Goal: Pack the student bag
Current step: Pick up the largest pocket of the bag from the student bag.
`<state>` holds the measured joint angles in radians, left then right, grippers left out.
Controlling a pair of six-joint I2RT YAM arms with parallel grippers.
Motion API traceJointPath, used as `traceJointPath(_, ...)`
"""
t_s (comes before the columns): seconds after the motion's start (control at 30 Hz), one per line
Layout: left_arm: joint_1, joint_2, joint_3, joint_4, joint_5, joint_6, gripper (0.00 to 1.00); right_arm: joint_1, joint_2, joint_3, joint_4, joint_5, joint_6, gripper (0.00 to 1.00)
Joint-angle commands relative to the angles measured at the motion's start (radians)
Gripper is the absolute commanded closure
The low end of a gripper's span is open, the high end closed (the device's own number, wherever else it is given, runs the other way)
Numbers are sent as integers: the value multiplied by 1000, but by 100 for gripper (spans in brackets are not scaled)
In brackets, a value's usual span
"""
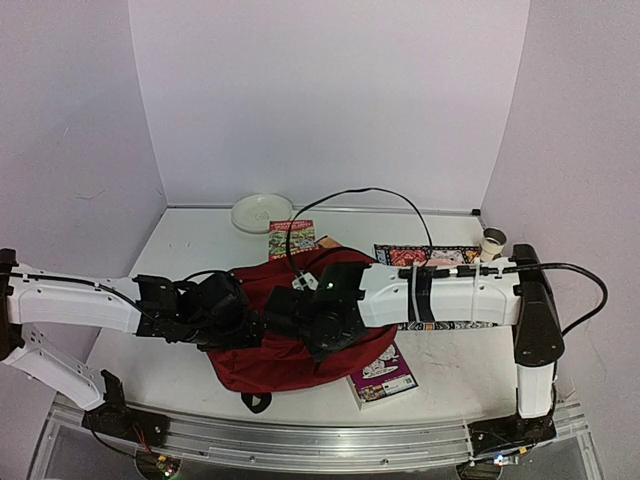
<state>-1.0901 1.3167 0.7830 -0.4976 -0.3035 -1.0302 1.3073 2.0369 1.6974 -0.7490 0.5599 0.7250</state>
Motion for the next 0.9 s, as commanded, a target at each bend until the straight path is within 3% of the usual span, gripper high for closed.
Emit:
traceJointPath(0.0,3,-19,-6,-10,-17,-14,15,9,-18,28,44,-71,-123,39)
traceJointPath(0.13,2,-24,-7,-10,-19,-16,15,26,-5,34,66,-117,-183,39)
traceJointPath(0.37,2,-22,-2,-10,-22,-13,15,33,34,42,45,-114,-200,64)
traceJointPath(0.5,2,-12,4,-10,-18,-6,15,39,60,56,39,-133,-212,71)
traceJointPath(0.73,3,-3,11,-10,-17,0,15,40,118,63,2,-105,-175,72)
traceJointPath(0.87,2,-3,11,-10,-14,2,16,40,148,85,-51,-57,-146,66)
